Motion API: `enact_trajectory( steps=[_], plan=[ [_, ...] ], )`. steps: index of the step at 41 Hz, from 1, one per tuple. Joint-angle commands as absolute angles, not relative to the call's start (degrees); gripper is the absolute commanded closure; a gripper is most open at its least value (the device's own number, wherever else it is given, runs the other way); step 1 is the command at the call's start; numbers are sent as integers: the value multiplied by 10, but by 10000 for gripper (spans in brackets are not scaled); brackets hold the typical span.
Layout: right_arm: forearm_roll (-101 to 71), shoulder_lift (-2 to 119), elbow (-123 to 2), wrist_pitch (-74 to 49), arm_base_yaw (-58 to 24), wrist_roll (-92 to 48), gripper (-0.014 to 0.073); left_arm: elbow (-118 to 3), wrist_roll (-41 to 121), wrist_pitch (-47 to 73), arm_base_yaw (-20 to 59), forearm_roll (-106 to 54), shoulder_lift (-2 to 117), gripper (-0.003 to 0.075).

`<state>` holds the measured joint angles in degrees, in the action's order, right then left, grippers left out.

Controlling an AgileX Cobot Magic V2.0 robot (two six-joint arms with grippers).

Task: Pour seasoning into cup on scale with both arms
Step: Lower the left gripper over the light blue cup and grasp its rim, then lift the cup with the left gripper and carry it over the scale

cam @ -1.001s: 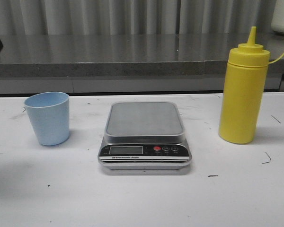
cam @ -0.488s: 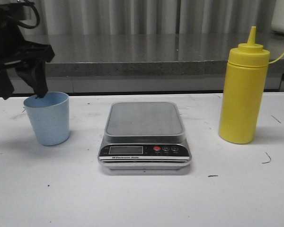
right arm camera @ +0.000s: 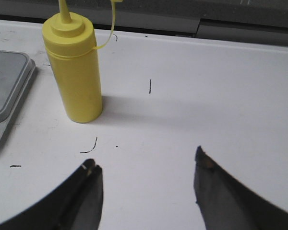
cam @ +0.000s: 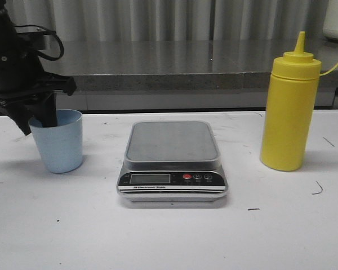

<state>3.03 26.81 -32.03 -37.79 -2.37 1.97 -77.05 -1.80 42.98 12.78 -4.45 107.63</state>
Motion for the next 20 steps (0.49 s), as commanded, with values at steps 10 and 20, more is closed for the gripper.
enact_trajectory(
  steps=[10, 20],
  plan=[
    [34, 275, -334, -337, -24, 13, 146, -790, -19, 407, 145, -52, 1016, 740],
    [34, 275, -334, -337, -24, 13, 146, -856, -19, 418, 217, -57, 976, 740]
  ],
)
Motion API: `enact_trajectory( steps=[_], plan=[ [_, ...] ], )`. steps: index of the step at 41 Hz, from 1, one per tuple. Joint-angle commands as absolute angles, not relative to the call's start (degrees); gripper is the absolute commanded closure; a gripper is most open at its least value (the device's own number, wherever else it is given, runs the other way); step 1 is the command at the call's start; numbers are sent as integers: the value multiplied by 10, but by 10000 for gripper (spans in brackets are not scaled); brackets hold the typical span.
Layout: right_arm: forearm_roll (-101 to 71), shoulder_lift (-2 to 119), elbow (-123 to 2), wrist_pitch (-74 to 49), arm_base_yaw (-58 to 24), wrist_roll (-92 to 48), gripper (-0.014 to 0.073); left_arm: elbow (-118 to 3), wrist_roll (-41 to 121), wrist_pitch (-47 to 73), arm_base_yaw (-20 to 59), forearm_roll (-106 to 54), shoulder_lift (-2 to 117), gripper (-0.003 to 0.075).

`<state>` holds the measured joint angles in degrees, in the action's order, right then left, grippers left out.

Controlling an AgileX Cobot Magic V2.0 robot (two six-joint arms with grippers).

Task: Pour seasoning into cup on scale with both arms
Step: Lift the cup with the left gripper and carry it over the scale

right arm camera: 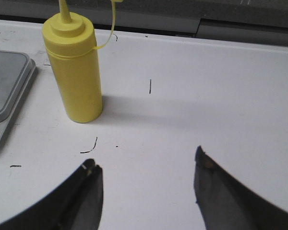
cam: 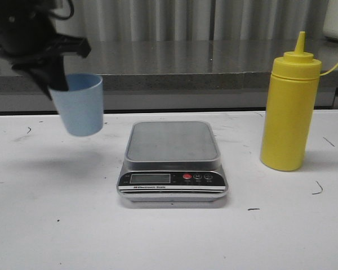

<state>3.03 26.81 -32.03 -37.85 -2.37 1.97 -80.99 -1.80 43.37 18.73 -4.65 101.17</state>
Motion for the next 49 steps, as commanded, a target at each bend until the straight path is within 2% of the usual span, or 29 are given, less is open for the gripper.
enact_trajectory(
  steps=[1, 13, 22, 41, 45, 49],
  plan=[
    [34, 275, -334, -337, -24, 13, 146, -862, -19, 419, 226, -57, 976, 740],
    [34, 275, -334, -337, -24, 13, 146, -973, -19, 440, 312, -52, 1034, 740],
    [34, 275, -334, -337, -24, 13, 146, -1028, -19, 473, 320, -52, 1101, 740],
    [34, 275, -334, -337, -24, 13, 146, -1028, -19, 475, 320, -52, 1142, 736],
    [34, 275, -334, -337, -24, 13, 146, -1028, -19, 484, 320, -52, 1143, 687],
    [34, 275, -334, -337, -24, 13, 146, -1028, -19, 480, 320, -52, 1143, 555]
  ],
)
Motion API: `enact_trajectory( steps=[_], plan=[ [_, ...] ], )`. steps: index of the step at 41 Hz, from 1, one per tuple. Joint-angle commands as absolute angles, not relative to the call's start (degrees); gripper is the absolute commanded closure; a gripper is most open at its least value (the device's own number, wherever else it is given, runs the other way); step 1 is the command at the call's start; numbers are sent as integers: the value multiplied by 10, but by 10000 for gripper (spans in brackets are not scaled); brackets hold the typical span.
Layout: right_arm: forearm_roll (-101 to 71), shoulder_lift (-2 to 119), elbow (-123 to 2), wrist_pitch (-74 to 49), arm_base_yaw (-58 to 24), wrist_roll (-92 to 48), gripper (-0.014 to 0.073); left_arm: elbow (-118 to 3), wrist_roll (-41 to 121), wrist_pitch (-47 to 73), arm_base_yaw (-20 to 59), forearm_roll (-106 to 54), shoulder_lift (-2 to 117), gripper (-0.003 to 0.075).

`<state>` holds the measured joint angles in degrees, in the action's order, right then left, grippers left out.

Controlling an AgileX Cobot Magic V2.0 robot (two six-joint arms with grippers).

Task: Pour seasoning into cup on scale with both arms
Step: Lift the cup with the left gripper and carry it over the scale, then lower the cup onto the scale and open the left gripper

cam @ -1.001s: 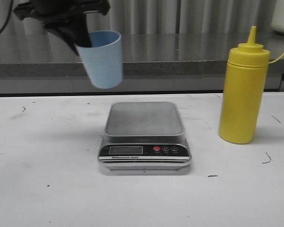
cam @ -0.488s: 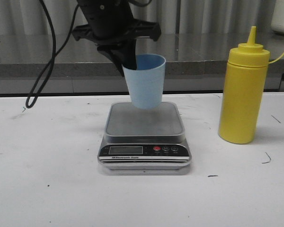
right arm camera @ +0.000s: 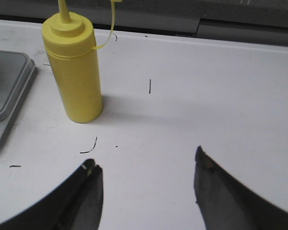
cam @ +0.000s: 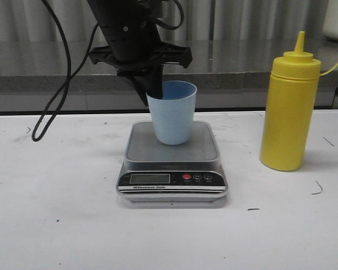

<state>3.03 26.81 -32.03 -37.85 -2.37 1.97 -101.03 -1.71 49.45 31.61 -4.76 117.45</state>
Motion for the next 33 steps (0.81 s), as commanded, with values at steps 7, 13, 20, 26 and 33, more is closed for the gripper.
enact_trajectory(
  steps=[7, 13, 20, 26, 33],
  plan=[
    [34, 275, -334, -337, -24, 13, 146, -1028, -19, 481, 320, -52, 1139, 304],
    [34, 275, -334, -337, -24, 13, 146, -1027, -19, 487, 320, -52, 1113, 293],
    [34, 275, -334, -337, -24, 13, 146, -978, -19, 468, 320, -50, 1029, 293],
    [34, 275, -334, -337, -24, 13, 146, -885, -19, 413, 319, -36, 929, 293],
    [34, 275, -334, -337, -24, 13, 146, -774, -19, 386, 312, -31, 808, 293]
  ],
)
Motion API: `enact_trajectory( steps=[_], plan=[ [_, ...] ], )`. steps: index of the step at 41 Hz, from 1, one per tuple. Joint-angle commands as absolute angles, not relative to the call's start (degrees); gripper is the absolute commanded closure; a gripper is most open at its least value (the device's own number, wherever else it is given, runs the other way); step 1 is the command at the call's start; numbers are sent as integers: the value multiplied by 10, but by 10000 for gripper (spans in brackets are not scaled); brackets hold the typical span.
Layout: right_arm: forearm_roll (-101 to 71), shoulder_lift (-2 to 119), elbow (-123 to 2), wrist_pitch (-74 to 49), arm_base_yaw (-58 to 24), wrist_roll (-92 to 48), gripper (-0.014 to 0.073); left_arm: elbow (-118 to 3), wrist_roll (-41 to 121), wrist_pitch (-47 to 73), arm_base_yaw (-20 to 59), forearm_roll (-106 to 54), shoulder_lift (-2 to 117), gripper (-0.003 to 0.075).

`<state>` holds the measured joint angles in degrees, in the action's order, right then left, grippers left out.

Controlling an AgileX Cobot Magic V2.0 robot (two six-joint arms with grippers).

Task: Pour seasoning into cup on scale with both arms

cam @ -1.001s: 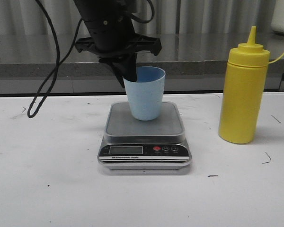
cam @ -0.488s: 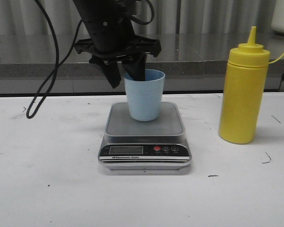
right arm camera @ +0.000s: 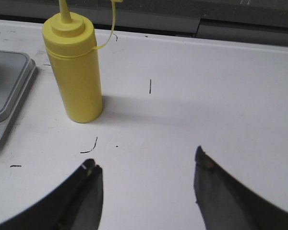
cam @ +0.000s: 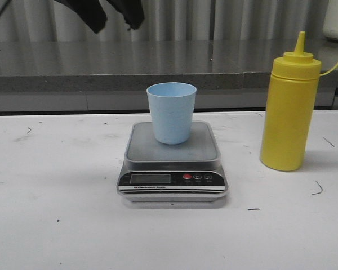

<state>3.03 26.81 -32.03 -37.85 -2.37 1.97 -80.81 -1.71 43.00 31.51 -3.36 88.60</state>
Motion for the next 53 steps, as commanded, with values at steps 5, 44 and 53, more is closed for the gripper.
enact_trajectory(
  steps=[5, 44, 53],
  plan=[
    [34, 275, -334, -337, -24, 13, 146, -699, -19, 373, 306, -21, 722, 293],
    [34, 275, -334, -337, -24, 13, 146, -456, -40, 374, 306, -10, 379, 293],
    [34, 275, -334, -332, -24, 13, 146, -456, -40, 374, 306, -10, 379, 293]
  ],
)
